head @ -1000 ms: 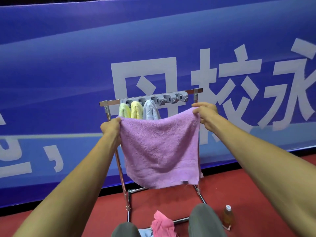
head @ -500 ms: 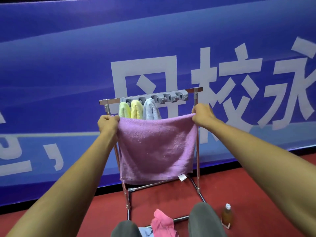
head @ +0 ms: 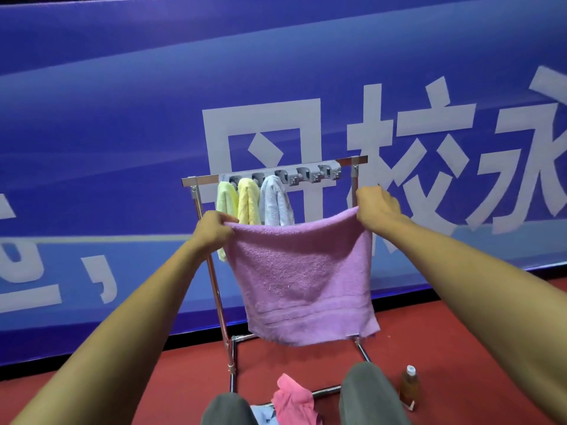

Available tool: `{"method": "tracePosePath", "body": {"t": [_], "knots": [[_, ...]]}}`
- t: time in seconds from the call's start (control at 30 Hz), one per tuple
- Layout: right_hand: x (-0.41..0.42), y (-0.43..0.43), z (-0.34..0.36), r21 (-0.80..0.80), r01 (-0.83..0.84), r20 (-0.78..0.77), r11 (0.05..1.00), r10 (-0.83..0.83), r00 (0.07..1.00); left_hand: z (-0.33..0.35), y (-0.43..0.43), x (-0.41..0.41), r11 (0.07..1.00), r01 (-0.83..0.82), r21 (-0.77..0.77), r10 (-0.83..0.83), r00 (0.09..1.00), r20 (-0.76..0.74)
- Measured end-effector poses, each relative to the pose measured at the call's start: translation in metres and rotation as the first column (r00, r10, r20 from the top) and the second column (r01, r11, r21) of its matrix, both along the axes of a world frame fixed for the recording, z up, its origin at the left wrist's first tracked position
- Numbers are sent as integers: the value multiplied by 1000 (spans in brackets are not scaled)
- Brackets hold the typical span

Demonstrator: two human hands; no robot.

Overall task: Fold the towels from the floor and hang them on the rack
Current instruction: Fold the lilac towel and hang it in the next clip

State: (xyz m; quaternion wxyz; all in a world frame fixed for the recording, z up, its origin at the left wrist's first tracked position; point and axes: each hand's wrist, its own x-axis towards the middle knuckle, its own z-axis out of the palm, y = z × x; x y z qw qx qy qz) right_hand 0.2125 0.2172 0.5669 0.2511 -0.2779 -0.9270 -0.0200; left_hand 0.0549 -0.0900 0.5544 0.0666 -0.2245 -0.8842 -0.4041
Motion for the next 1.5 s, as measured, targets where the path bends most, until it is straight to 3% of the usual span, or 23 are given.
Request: {"method": "tracePosePath", "body": {"t": [0.1, 0.2, 0.47, 0.53, 0.57, 0.6, 0.63, 0.67, 0.7, 0.73, 0.77, 0.83, 0.93, 1.07, 1.13, 1.17, 1.23, 1.3, 1.4, 1.5], "knots": [[4, -1, -1, 51, -33, 51, 998, 30, 998, -3, 5, 6, 908, -194, -370, 45, 926, -375], [5, -1, -3, 122, -56, 92, 991, 45, 995, -5, 7, 9, 851, -292, -436, 32, 858, -513], [4, 1, -12, 195, -92, 102, 976, 73, 992, -2, 7, 3, 895, -346, -283, 169, 848, -502], [3, 1, -11, -18, -51, 56, 999, 52, 997, -3, 5, 1, 905, -372, -207, 260, 869, -422], [3, 0, -10, -216, -33, -42, 976, 24, 999, -3, 4, -1, 922, -361, -138, 298, 892, -340], [2, 0, -7, -450, -74, -177, 890, -8, 984, -4, 2, -3, 948, -317, -34, 303, 927, -220], [0, -1, -3, -687, -190, -331, 702, -69, 941, -4, 0, -4, 963, -245, 109, 254, 964, -80], [1, -2, 0, -839, -343, -437, 422, -148, 887, -3, 0, -4, 950, -171, 262, 161, 985, 57], [3, -4, 1, -882, -438, -466, 174, -188, 864, -5, 2, -3, 909, -133, 395, 68, 982, 173], [5, -4, 0, -882, -468, -471, 59, -167, 866, -5, 4, -1, 860, -143, 490, 18, 968, 251], [7, -6, 0, -904, -420, -425, 75, -80, 901, -5, 6, 1, 823, -176, 541, 9, 955, 297], [10, -11, -3, -936, -274, -260, 219, 91, 961, -4, 9, 7, 790, -226, 571, 31, 943, 331], [0, -3, -6, -952, -218, -165, 217, 241, 956, -8, 5, 7, 857, -184, 482, 20, 945, 326], [3, 1, -2, -922, -174, -18, 346, 411, 911, -5, -3, 14, 934, 11, 356, -115, 955, 272], [8, 1, -3, -913, -139, 74, 385, 488, 870, 1, -9, 23, 958, 138, 251, -222, 912, 344], [9, 1, -4, -878, -125, 150, 462, 513, 845, 3, -11, 27, 961, 207, 182, -265, 873, 410], [9, 0, -4, -726, -112, 327, 679, 484, 812, 4, -15, 32, 929, 371, -14, -310, 796, 520], [4, -1, -4, -502, -130, 452, 855, 387, 803, -3, -12, 37, 852, 482, -202, -309, 776, 550], [-4, -3, -2, -292, -167, 481, 942, 296, 825, -18, 0, 38, 801, 488, -345, -306, 831, 465], [-10, 3, -3, -255, -181, 437, 950, 280, 855, -28, 10, 25, 673, 255, -694, -226, 965, 136]]}}
